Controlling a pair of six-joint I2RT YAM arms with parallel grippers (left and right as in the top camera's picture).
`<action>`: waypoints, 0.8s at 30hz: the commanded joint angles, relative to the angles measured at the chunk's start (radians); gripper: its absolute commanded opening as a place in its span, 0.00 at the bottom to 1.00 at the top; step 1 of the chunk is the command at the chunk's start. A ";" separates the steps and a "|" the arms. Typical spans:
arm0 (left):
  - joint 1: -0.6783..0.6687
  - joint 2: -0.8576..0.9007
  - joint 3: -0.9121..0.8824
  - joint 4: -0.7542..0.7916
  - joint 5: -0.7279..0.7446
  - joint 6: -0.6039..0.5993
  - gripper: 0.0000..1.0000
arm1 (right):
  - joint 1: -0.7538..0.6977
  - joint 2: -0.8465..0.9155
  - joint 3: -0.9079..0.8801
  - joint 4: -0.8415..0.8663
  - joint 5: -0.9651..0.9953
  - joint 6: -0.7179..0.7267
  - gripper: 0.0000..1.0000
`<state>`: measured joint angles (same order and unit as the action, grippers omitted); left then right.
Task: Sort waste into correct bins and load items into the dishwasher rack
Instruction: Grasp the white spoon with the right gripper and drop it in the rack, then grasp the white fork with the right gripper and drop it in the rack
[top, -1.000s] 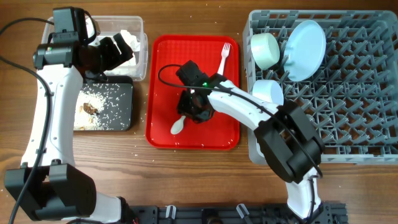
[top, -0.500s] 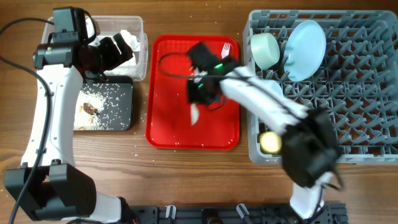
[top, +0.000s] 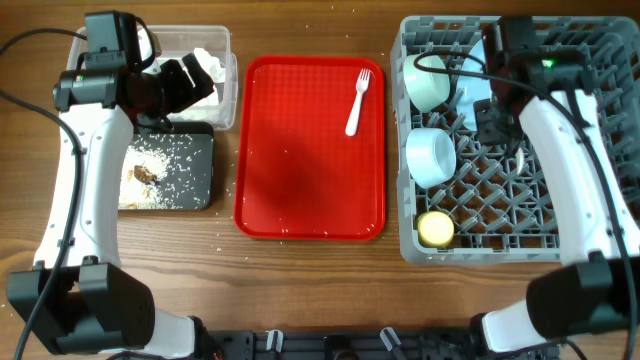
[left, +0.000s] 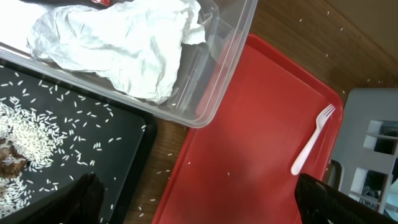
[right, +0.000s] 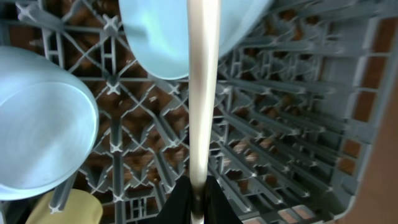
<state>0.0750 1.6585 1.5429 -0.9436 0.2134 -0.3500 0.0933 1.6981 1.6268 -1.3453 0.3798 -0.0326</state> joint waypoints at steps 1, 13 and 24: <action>0.003 0.001 0.008 0.000 -0.002 0.002 1.00 | -0.001 0.067 0.000 -0.011 -0.128 -0.037 0.06; 0.003 0.001 0.008 0.000 -0.002 0.002 1.00 | -0.001 0.093 0.032 -0.096 -0.423 0.033 1.00; 0.003 0.001 0.008 0.000 -0.002 0.002 1.00 | 0.264 0.224 0.193 0.522 -0.455 0.374 0.81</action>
<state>0.0750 1.6585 1.5429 -0.9436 0.2134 -0.3500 0.2947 1.8202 1.8141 -0.8715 -0.2359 0.2512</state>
